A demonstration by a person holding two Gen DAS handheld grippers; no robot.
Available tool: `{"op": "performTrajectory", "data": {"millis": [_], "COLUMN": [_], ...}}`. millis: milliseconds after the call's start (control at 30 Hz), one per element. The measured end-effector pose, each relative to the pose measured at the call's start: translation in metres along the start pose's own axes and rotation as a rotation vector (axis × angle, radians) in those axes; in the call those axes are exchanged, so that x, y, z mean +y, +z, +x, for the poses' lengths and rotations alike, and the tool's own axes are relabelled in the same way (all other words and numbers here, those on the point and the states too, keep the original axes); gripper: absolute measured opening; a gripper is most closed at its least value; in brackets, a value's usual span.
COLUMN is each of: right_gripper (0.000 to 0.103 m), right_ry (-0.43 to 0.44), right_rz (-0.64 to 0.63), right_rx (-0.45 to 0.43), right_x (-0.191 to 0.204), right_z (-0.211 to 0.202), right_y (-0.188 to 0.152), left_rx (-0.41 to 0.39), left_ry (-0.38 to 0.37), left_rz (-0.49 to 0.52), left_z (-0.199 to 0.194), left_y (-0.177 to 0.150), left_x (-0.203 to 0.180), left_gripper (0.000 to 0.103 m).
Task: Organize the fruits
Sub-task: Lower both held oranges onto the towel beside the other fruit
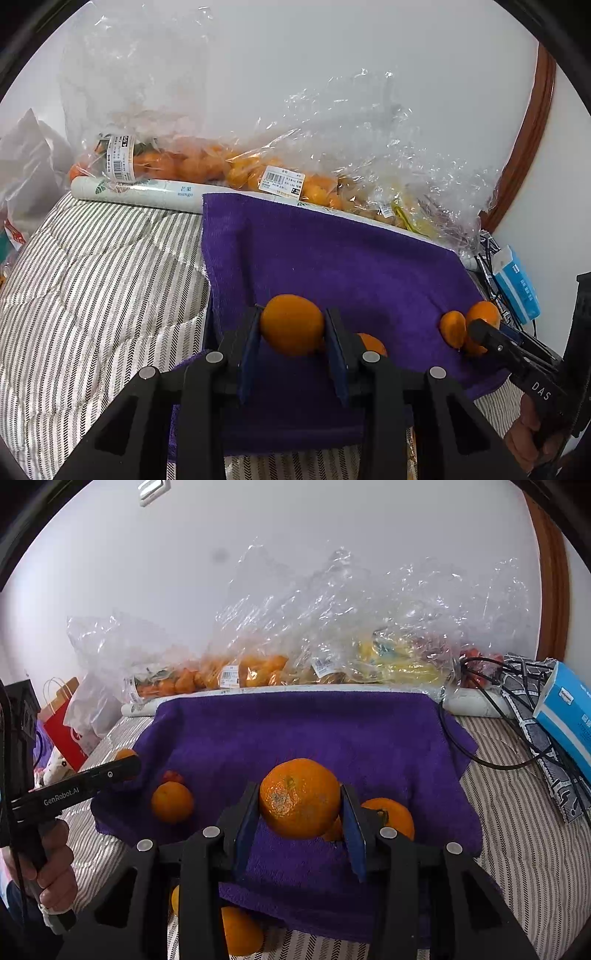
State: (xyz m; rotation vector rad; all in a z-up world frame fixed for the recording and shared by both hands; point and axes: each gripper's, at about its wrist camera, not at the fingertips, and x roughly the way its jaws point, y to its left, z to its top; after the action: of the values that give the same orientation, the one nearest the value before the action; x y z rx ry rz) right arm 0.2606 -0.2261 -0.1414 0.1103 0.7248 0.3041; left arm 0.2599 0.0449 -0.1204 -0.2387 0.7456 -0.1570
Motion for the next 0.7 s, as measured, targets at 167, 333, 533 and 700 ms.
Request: {"op": "performTrajectory", "data": {"millis": [167,333,533,700], "right_gripper": [0.043,0.043,0.043,0.043], "right_ry": [-0.004,-0.009,-0.010,-0.013], "right_rz": [-0.022,-0.039,-0.045,-0.048], "right_rx": [0.017,0.029,0.043,0.054], "right_x": [0.005,0.009,0.010,0.010], "right_z": [0.005,0.008,0.010,0.013], "right_y": [-0.003,-0.005,-0.006,-0.005], "left_rx": [0.015,0.023,0.035,0.042], "left_ry": [0.007,0.006,0.007,0.009], "left_rz": [-0.001,0.000,0.011,0.015], "left_z": [0.003,0.005,0.007,0.009], "left_y": [-0.001,-0.001,-0.002,-0.003], "left_x": [0.000,0.000,-0.002,-0.003], "left_gripper": [0.033,0.033,0.033,0.033]}}
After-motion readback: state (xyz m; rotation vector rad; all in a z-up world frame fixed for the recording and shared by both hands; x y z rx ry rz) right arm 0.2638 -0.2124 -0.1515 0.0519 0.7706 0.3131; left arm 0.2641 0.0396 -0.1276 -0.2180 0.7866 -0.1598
